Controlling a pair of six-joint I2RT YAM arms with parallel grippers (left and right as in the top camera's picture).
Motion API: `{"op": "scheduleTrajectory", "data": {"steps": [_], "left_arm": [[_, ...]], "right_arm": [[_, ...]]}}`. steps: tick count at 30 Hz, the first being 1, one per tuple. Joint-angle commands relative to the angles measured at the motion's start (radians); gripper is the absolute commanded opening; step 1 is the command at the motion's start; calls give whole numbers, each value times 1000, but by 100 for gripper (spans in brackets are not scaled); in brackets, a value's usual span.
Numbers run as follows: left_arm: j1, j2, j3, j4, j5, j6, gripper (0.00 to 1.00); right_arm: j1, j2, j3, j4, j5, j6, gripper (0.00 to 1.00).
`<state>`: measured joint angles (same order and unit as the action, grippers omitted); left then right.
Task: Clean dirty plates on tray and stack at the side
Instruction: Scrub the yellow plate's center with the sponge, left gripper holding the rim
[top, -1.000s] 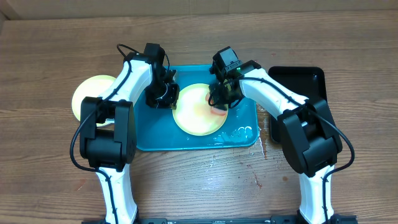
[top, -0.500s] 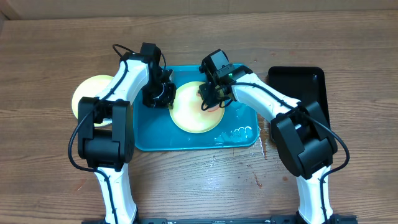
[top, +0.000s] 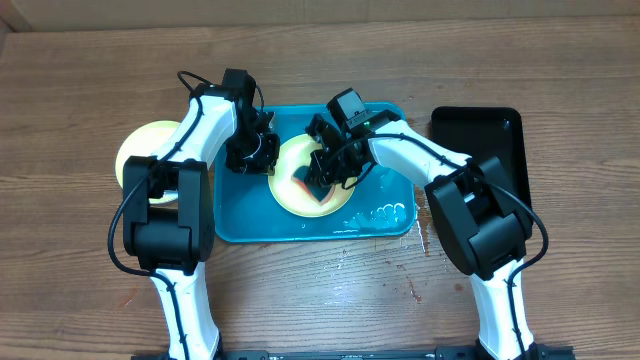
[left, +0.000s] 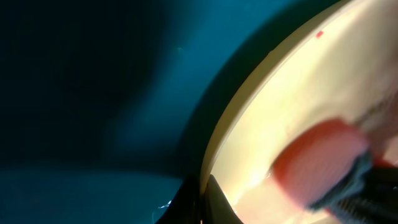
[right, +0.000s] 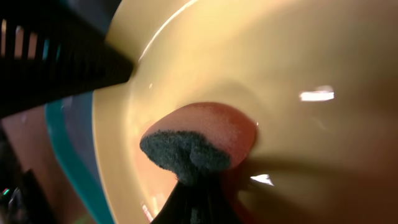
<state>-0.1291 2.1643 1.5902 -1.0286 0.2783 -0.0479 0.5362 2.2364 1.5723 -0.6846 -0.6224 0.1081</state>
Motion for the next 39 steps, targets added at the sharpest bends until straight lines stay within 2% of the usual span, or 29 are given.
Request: {"op": "scheduleTrajectory", "data": {"steps": [1,5,11,15,24,29,39], "left_arm": [[-4,-19,-4,10,29,22,4],[-4,-19,-4,10,30,22,4],[-4,-19,-4,6,29,23,4],[-4,-19,-4,5,29,23,4],[-4,-19,-4,5,29,23,4],[-4,-19,-4,5,29,23,4],[-4,-19,-4,5,29,23,4]], "right_arm": [[18,28,-15,-60,-105,-90,4],[15,28,-2,-130,-68,-169,4],[-18,27,79,-248,237,-163,4],[-45,24,138,-282,468,-53,4],[-52,24,157,-256,758,58,4],[-37,24,157,-188,763,79,4],[-11,102,147,-41,407,90,4]]}}
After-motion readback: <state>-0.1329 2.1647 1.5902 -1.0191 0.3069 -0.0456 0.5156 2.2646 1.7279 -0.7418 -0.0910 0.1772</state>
